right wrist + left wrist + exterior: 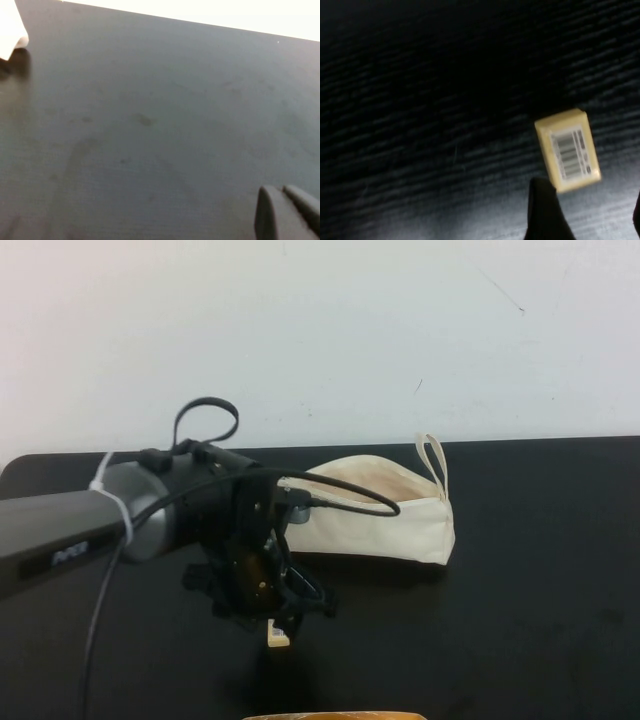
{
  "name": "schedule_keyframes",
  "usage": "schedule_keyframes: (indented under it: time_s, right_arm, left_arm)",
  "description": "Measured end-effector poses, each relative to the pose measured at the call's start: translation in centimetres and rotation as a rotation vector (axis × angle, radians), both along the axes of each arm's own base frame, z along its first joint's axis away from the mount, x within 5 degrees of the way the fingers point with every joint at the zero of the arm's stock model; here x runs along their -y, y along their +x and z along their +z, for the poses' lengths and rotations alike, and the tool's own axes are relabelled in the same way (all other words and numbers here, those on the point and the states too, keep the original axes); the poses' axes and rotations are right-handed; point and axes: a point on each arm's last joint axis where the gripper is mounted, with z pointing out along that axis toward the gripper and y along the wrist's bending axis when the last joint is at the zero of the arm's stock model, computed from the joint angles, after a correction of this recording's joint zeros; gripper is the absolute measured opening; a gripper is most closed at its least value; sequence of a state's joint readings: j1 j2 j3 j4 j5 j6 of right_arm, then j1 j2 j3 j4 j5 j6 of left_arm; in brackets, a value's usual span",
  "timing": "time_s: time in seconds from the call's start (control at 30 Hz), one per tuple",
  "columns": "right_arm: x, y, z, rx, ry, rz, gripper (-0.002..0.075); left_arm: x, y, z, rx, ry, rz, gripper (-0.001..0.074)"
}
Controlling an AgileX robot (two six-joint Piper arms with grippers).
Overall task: Put eraser into pencil case
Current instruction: Pick up the eraser from the table
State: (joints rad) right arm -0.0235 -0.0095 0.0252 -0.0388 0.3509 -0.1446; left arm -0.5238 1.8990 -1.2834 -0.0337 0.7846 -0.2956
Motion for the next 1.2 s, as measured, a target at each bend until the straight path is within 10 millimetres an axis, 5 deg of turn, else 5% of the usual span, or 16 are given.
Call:
schedule_keyframes:
  time_s: [0.47, 0.7, 0.9, 1.07, 1.2]
  right_arm:
    - [0.0, 0.0, 0.0, 0.0, 0.0, 0.0, -0.0001]
    - [0.0, 0.0, 0.0, 0.0, 0.0, 0.0, -0.0001]
    - [0.0, 0.0, 0.0, 0.0, 0.0, 0.0, -0.0001]
    - [0.0, 0.0, 0.0, 0.0, 0.0, 0.0, -0.0001]
    - [0.0, 0.0, 0.0, 0.0, 0.0, 0.0, -0.0001]
  left_arm:
    - [1.0, 1.7, -2.7, -0.004, 0.004, -0.003, 0.0347]
    - [0.8, 1.9, -2.7, 0.013, 0.027, -0.021, 0.0187]
    - [0.8, 2.0, -2.5, 0.012, 0.038, -0.029, 0.0184]
    - [1.0, 2.2, -0.6, -0.073, 0.087, -0.074, 0.0184]
    - [1.9, 2.9, 3.3, -0.07, 0.068, -0.165, 0.0184]
